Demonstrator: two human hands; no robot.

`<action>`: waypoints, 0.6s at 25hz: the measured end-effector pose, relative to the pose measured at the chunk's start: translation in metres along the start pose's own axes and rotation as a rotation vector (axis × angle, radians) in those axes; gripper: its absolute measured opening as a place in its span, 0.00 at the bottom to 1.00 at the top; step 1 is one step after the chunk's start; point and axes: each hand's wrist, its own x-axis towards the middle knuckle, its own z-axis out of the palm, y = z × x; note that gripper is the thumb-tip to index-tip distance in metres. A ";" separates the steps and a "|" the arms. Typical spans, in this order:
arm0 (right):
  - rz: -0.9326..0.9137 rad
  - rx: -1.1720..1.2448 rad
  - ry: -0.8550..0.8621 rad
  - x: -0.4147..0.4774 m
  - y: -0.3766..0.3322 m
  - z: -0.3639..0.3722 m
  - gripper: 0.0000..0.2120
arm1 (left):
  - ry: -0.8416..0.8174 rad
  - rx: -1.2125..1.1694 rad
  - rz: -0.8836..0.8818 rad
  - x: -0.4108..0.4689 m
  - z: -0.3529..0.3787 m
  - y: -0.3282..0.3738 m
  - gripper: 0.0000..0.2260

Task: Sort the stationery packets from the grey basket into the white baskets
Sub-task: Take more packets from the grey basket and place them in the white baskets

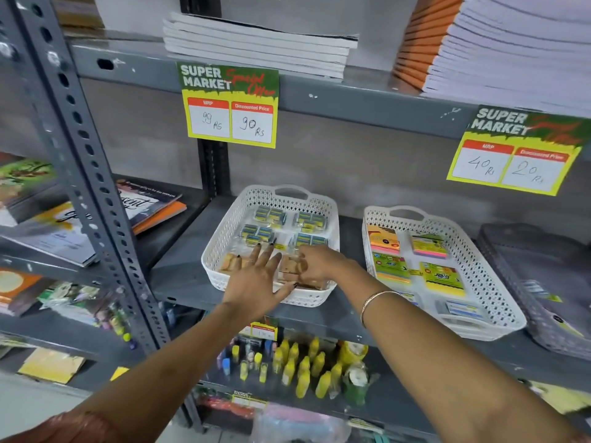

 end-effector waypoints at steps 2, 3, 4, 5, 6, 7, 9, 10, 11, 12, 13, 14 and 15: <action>-0.009 -0.006 -0.005 0.002 0.001 -0.001 0.21 | -0.001 -0.008 -0.001 0.000 -0.002 -0.001 0.43; -0.009 -0.009 -0.001 0.002 0.002 -0.002 0.23 | -0.001 -0.013 0.000 -0.001 -0.002 -0.002 0.43; -0.004 -0.009 0.016 0.000 0.005 -0.006 0.25 | 0.002 -0.014 0.011 0.000 -0.003 -0.002 0.43; 0.004 -0.003 0.042 -0.002 0.007 -0.010 0.28 | 0.008 -0.012 0.022 -0.001 -0.004 -0.002 0.44; 0.027 0.017 0.087 -0.007 0.014 -0.016 0.29 | 0.013 -0.005 0.042 0.002 -0.006 0.001 0.44; 0.065 0.045 0.137 -0.013 0.025 -0.022 0.30 | 0.017 -0.007 0.063 0.005 -0.009 0.005 0.44; 0.150 0.083 0.236 -0.031 0.056 -0.034 0.27 | 0.026 -0.034 0.118 0.016 -0.016 0.025 0.45; 0.196 0.096 0.270 -0.044 0.076 -0.039 0.25 | 0.041 -0.056 0.155 0.023 -0.018 0.041 0.45; 0.247 0.118 0.294 -0.053 0.097 -0.042 0.23 | 0.060 -0.080 0.185 0.027 -0.021 0.056 0.45; 0.299 0.133 0.315 -0.066 0.120 -0.044 0.22 | 0.070 -0.104 0.221 0.032 -0.021 0.075 0.45; 0.346 0.142 0.326 -0.080 0.143 -0.046 0.22 | 0.075 -0.117 0.264 0.035 -0.021 0.096 0.45; 0.390 0.137 0.341 -0.096 0.170 -0.047 0.22 | 0.079 -0.119 0.310 0.037 -0.020 0.120 0.45; 0.433 0.132 0.347 -0.109 0.196 -0.047 0.22 | 0.083 -0.115 0.355 0.038 -0.019 0.143 0.47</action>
